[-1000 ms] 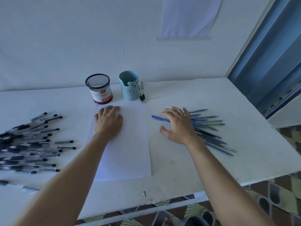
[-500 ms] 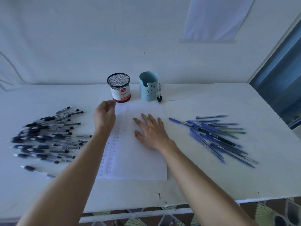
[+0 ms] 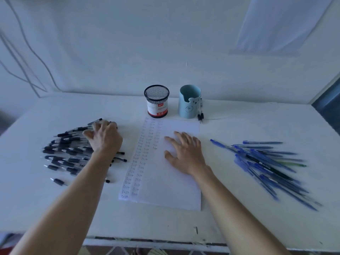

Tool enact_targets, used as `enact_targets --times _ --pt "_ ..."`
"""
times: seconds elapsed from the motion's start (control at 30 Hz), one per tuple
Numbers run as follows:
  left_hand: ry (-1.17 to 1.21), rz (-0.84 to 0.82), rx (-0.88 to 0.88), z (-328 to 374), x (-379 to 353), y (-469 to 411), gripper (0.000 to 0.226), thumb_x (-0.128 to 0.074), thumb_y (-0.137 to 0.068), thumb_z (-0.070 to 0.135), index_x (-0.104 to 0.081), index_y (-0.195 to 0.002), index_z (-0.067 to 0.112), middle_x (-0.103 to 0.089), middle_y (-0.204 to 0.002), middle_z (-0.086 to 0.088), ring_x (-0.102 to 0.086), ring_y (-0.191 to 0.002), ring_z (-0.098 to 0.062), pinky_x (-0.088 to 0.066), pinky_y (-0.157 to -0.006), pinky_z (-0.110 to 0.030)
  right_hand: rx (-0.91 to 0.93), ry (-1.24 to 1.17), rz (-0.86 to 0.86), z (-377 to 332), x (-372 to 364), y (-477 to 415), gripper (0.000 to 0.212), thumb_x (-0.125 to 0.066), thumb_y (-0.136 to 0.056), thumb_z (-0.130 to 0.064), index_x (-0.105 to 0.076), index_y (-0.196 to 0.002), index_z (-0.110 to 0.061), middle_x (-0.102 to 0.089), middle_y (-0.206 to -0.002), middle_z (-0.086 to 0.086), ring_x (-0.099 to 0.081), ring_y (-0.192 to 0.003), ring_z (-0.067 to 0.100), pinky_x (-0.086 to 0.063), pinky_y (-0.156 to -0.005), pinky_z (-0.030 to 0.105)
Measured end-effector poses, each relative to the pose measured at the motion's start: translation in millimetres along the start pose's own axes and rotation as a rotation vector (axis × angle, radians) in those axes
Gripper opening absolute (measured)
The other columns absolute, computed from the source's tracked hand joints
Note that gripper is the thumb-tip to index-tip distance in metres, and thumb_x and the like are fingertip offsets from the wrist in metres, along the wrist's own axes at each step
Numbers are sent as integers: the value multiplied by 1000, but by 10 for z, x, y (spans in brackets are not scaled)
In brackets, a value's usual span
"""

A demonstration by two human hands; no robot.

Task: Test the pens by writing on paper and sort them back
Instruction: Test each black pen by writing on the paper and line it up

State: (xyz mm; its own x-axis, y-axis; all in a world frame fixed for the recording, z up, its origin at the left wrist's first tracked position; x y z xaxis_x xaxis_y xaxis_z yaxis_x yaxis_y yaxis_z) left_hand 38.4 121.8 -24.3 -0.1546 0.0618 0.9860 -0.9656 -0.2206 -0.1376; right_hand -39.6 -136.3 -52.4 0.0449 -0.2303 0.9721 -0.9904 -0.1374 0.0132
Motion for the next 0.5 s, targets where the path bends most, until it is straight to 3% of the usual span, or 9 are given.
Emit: enact_targets --times 0.17,0.27,0.37,0.43,0.5 --pt "47 68 -54 43 28 -2 41 -54 -87 -5 -71 -113 21 -58 -124 -9 -41 -118 -33 -27 -95 -48 -3 -27 1 -1 18 9 80 -10 -76 -67 -32 -149 -43 -20 -163 -4 -12 -150 21 -8 -118 49" --pt "220 219 -182 130 181 9 22 -61 -91 1 -69 -109 12 -63 -117 -15 -47 -118 -38 -34 -99 -53 0 -30 1 -12 21 17 77 -12 -79 -66 -31 -149 -43 -19 -164 -3 -12 -151 21 -7 -119 49" --pt "465 446 -397 294 481 135 13 -57 -95 2 -61 -107 3 -68 -104 -18 -58 -108 -39 -46 -94 -55 -8 -24 -25 12 -11 15 60 -28 -94 -59 -27 -151 -42 -13 -165 -4 -4 -152 21 0 -121 52" --pt "651 481 -448 414 654 258 13 -50 -102 7 -56 -112 2 -67 -100 -15 -60 -93 -30 -48 -79 -38 -12 -18 -57 21 -38 21 56 -32 -98 -56 -21 -152 -44 -7 -166 -6 3 -153 22 8 -120 55" --pt "841 480 -436 516 782 364 18 -46 -105 11 -54 -117 2 -64 -96 -14 -58 -83 -17 -40 -70 -20 -20 -21 -76 33 -55 19 56 -32 -99 -56 -18 -153 -46 -4 -166 -7 7 -153 23 10 -119 58"
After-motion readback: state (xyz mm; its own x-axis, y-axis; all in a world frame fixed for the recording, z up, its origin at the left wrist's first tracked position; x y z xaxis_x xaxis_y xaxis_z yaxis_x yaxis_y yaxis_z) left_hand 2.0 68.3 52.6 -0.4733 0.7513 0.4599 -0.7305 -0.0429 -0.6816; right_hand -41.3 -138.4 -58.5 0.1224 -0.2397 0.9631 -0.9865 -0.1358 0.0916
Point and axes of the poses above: each hand's wrist, its own y-axis away from the middle knuckle, its own x-axis out of the back of the hand, z = x × y, the point moved 8 cm from there along -y, towards the middle knuckle
